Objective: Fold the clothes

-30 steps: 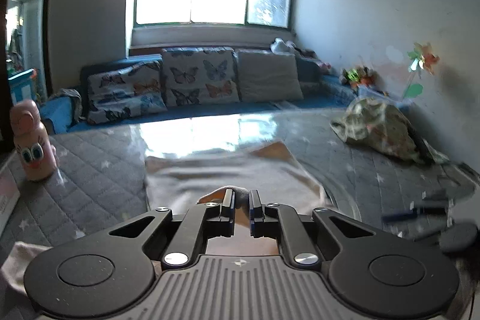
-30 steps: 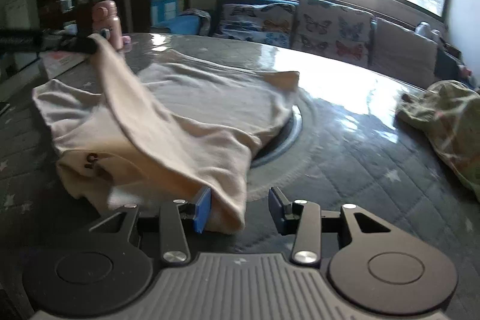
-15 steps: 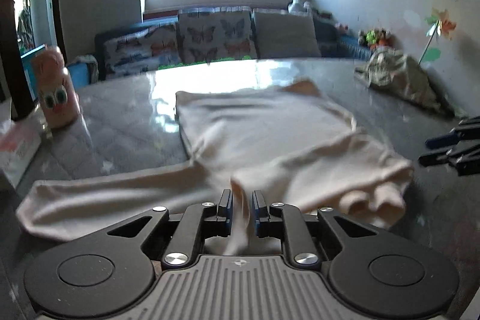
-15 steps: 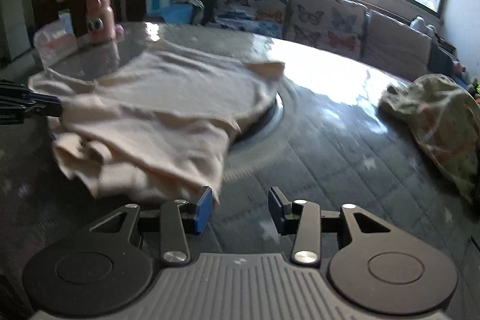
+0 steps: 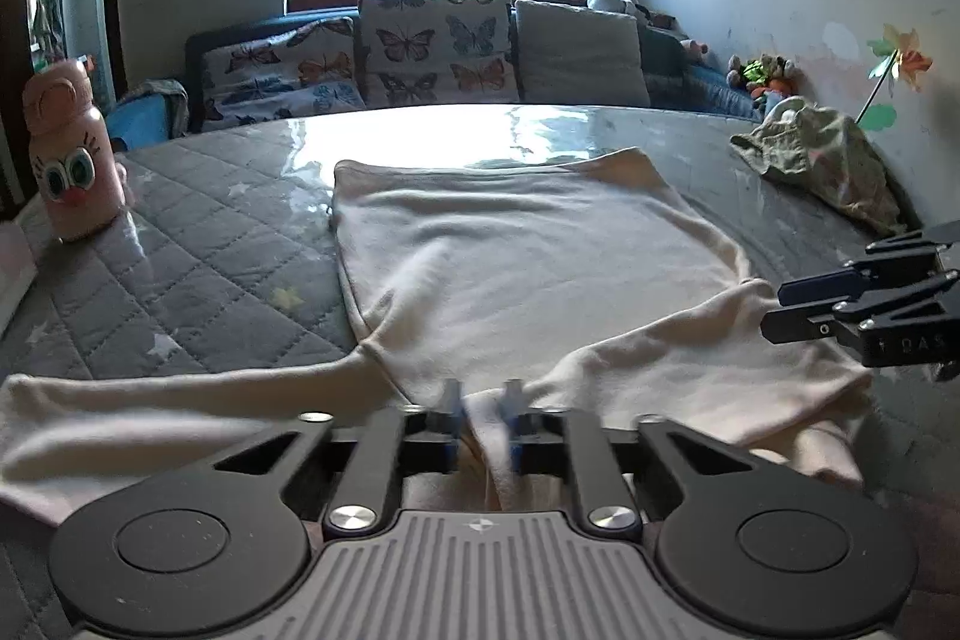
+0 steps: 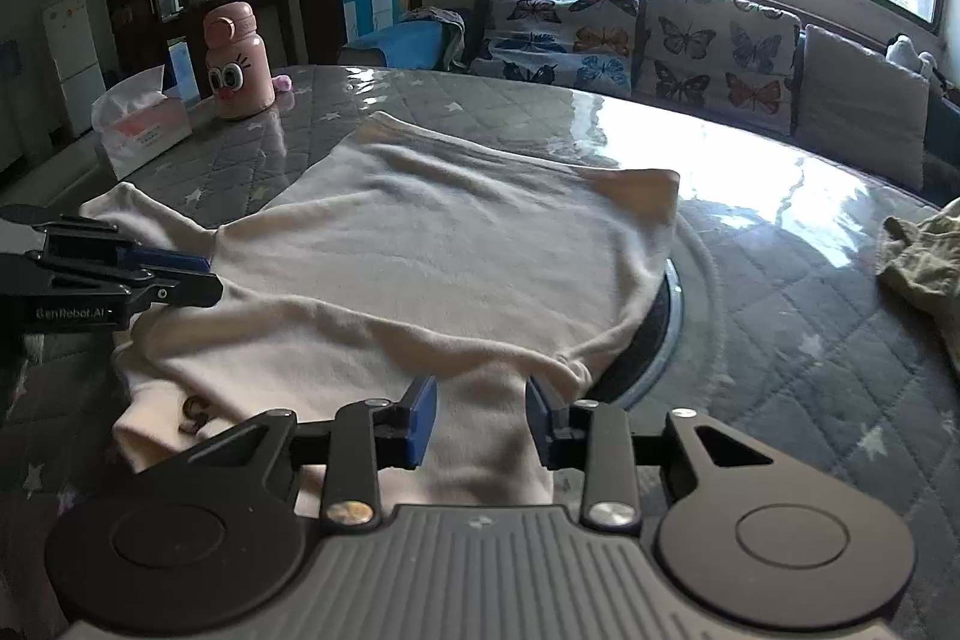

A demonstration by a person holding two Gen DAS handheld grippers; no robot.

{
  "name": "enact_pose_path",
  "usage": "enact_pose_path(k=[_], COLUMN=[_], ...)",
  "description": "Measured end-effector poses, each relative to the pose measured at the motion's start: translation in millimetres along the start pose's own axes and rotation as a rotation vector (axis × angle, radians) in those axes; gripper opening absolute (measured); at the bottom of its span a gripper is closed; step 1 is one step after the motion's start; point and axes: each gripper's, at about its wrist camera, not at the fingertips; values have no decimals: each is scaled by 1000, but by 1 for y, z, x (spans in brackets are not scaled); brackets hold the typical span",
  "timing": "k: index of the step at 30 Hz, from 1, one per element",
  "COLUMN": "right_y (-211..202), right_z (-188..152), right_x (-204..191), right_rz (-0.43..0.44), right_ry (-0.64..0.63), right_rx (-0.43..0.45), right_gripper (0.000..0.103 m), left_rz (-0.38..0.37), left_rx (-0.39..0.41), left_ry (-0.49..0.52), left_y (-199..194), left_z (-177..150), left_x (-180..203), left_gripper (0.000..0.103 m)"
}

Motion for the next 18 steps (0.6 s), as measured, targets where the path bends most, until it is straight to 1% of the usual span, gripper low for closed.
enact_pose_path(k=[1,4,7,8,9,12,14,15,16,18], right_y=[4,15,16,15,14,14,17,16,15,13], right_z=[-1,-3,-5,-4,-3,-4,-4,-3,-2,2], right_x=[1,3,4,4,3,3,2,1,0,-7], right_rz=[-1,-9,-18,-19,-21,-22,-26,-28,-28,-16], right_ry=[4,21,13,10,5,1,1,2,1,-19], right_rx=[-5,-22,-19,-18,-14,-15,-20,-21,-20,-11], right_gripper=[32,32,31,31,31,31,31,32,33,33], left_rz=[9,45,70,70,70,67,75,84,94,122], left_rx=[16,52,27,32,37,53,46,44,42,45], left_ry=[11,54,53,41,28,-16,-32,-37,-43,-65], left_y=[-2,-5,0,-2,-4,-10,-13,-14,-17,-22], left_z=[-1,-4,-10,-11,-11,-11,-14,-15,-17,-19], left_x=[1,3,-3,-6,-8,-18,-23,-26,-29,-36], left_gripper=[6,6,6,6,10,10,13,17,25,30])
Point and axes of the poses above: each gripper's, at about its wrist camera, not at the fingertips, and y roughly the way its jaws point, x to its right, z to its top
